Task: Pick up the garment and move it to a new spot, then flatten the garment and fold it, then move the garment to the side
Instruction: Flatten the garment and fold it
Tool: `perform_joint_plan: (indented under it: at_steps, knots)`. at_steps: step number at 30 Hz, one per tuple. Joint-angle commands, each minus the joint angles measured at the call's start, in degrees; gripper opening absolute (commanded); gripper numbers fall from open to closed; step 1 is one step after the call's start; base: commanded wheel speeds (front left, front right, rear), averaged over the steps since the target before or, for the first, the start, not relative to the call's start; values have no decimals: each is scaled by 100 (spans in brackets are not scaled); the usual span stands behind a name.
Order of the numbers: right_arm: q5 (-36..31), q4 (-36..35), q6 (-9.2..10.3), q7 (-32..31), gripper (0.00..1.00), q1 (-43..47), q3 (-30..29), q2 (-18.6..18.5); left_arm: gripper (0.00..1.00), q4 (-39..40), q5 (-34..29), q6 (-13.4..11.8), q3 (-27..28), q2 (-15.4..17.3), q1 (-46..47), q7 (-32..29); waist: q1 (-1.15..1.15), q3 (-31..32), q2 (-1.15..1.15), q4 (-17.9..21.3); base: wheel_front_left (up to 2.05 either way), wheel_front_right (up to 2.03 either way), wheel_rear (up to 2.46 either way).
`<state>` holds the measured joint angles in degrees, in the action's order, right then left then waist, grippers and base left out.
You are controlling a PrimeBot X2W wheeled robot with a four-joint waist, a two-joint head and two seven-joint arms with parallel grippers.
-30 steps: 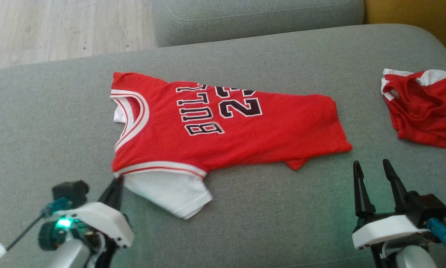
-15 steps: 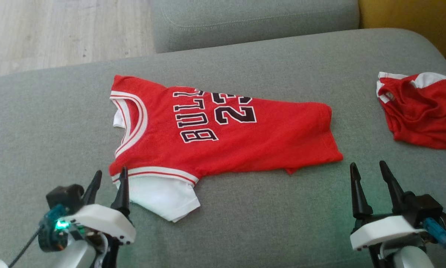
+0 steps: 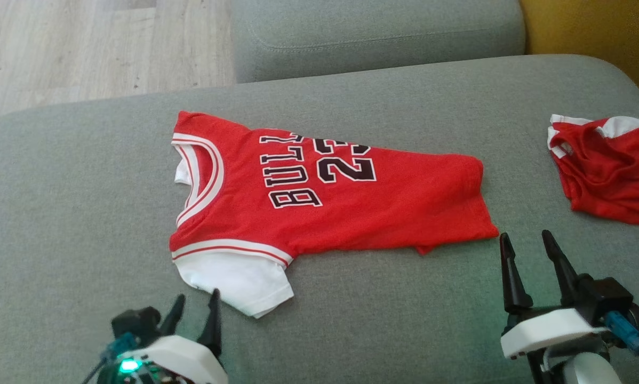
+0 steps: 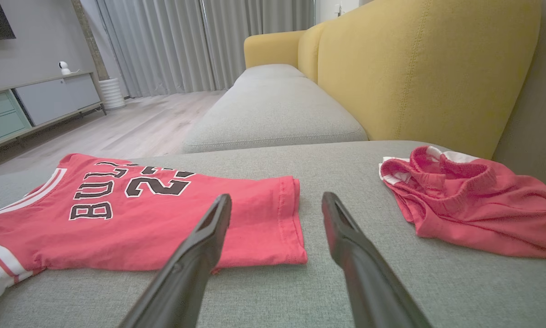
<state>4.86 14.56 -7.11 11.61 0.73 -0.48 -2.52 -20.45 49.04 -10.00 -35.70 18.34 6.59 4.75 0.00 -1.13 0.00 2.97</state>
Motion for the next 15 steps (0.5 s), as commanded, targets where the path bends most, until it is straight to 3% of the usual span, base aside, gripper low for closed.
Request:
perform_joint_plan:
  at_steps: [1,9,15]
  knots:
    - [-46,-215,-37,12,100,-68,167,-36,100,51,55,40,155,6,161,11,0,-8,0,30,0,0,0]
    - [-95,-288,-37,-42,100,-84,220,-36,100,-490,167,78,215,-166,354,45,0,-103,0,216,0,0,0]
    - [-125,-343,-37,-74,100,-63,216,-36,100,-837,303,293,230,-355,586,45,0,-170,0,344,0,0,0]
